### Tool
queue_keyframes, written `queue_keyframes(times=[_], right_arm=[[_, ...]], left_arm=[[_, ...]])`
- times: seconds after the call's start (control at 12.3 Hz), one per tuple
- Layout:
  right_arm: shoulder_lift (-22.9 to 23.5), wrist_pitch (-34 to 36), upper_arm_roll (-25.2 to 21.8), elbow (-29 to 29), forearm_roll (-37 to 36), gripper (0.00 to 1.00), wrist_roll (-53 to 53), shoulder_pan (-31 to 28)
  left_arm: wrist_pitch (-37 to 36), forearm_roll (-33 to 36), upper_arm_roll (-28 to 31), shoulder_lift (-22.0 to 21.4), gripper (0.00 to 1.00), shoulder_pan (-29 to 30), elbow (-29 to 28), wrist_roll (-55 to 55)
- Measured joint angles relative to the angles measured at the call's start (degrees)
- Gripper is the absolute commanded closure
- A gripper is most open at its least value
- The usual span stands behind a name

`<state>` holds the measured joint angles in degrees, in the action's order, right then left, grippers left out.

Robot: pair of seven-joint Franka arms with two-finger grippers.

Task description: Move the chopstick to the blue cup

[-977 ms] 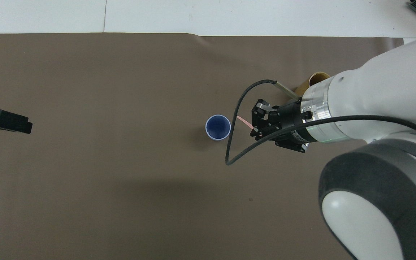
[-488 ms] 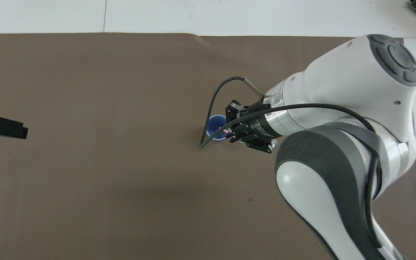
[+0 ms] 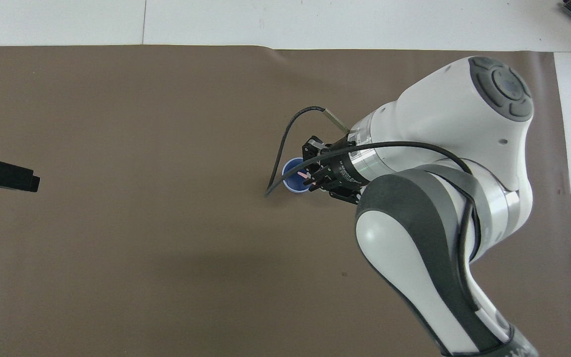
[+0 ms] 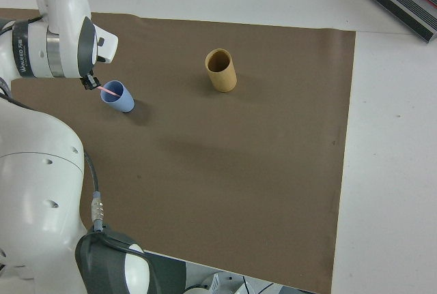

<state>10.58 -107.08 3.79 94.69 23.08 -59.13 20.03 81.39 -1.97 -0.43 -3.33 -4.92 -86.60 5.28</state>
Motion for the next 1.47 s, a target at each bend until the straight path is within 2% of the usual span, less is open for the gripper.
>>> queue_keyframes(times=[0.33, 0.57, 0.81, 1.22, 1.47], right_arm=[[-0.3, -0.2, -0.2, -0.6, -0.5, 0.0, 0.1, -0.1], [-2.6, -0.2, -1.1, -2.0, -7.9, 0.0, 4.2, -1.5], [-6.8, 2.9, -1.3, -1.9, -16.2, 0.0, 17.2, -6.6], [-13.1, 10.8, -1.6, -2.2, -22.5, 0.0, 38.8, -15.1], [-14.0, 18.6, -1.7, -6.7, -27.1, 0.0, 46.2, -16.5]], left_arm=[[0.0, 0.0, 0.2, 0.0, 0.0, 0.0, 0.0, 0.0], [0.0, 0.0, 0.4, -0.1, 0.0, 0.0, 0.0, 0.0], [-0.1, 0.1, 0.4, -0.1, 0.0, 0.0, 0.0, 0.0], [-0.1, 0.1, 0.4, -0.1, 0.0, 0.0, 0.0, 0.0], [-0.1, 0.1, 0.4, -0.1, 0.0, 0.0, 0.0, 0.0]])
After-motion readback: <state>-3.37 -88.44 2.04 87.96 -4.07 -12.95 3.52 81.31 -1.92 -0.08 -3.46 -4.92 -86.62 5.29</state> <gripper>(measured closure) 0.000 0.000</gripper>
